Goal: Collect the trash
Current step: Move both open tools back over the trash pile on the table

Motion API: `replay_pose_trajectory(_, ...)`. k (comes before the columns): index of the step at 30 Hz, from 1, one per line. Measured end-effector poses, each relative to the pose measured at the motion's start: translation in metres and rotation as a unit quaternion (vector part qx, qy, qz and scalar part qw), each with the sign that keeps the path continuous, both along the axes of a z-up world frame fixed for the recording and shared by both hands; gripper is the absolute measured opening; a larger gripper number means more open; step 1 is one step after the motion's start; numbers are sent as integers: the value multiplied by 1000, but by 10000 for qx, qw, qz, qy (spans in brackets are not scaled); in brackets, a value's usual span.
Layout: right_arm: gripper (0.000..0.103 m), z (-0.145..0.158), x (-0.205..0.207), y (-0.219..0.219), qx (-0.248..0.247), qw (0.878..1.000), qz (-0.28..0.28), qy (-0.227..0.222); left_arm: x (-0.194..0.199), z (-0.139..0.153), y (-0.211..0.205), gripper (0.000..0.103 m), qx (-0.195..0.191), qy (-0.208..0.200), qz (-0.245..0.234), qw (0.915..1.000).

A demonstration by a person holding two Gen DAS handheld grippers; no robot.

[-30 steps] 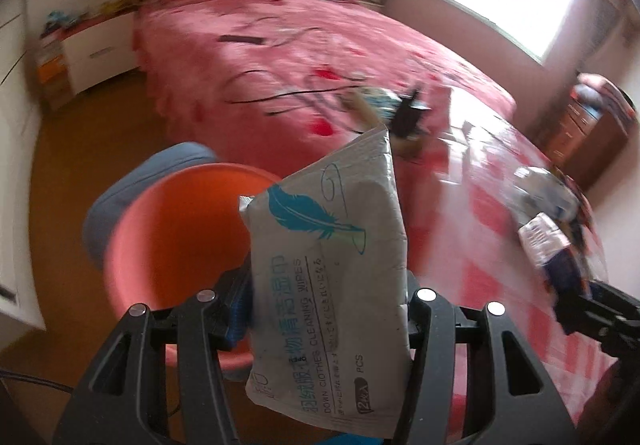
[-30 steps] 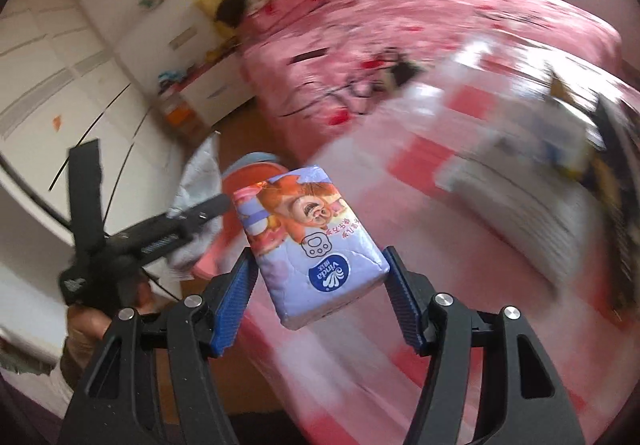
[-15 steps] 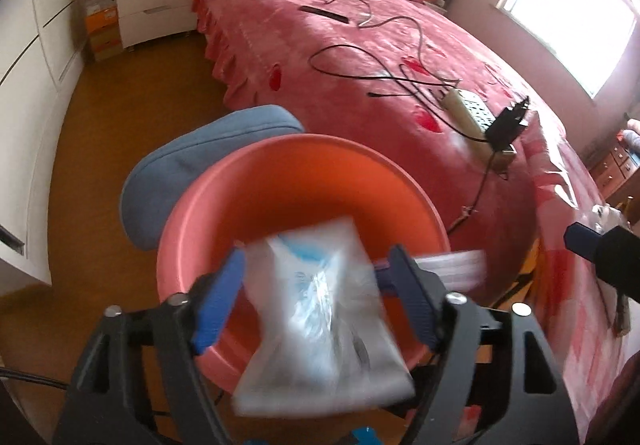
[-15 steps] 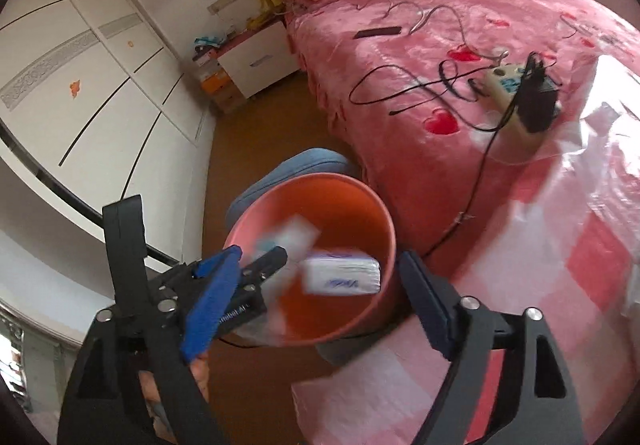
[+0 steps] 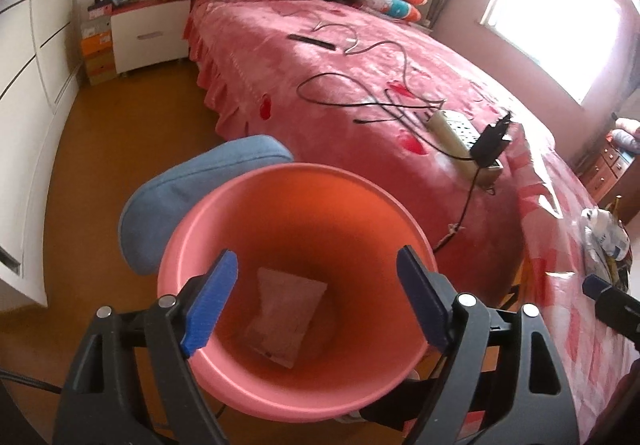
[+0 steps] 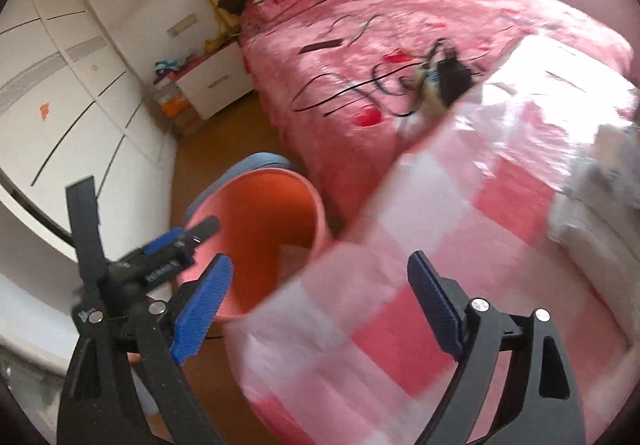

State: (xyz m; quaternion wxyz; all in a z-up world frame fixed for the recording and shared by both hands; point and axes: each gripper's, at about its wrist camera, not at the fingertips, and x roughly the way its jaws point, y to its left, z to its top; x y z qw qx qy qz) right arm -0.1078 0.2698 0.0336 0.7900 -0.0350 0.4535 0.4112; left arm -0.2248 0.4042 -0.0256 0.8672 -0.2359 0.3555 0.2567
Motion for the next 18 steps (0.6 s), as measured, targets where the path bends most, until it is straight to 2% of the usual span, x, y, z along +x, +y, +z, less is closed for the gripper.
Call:
replay_pose_trajectory(9,89,-2,6,-59,136,9982,-570,92,9,19,-23,83,150,-107,-399,9990)
replay_pose_trajectory(18,89,4,-4,-112,158,9941,-1069,-119,15,34,-49,83,74,-166,-777,9968)
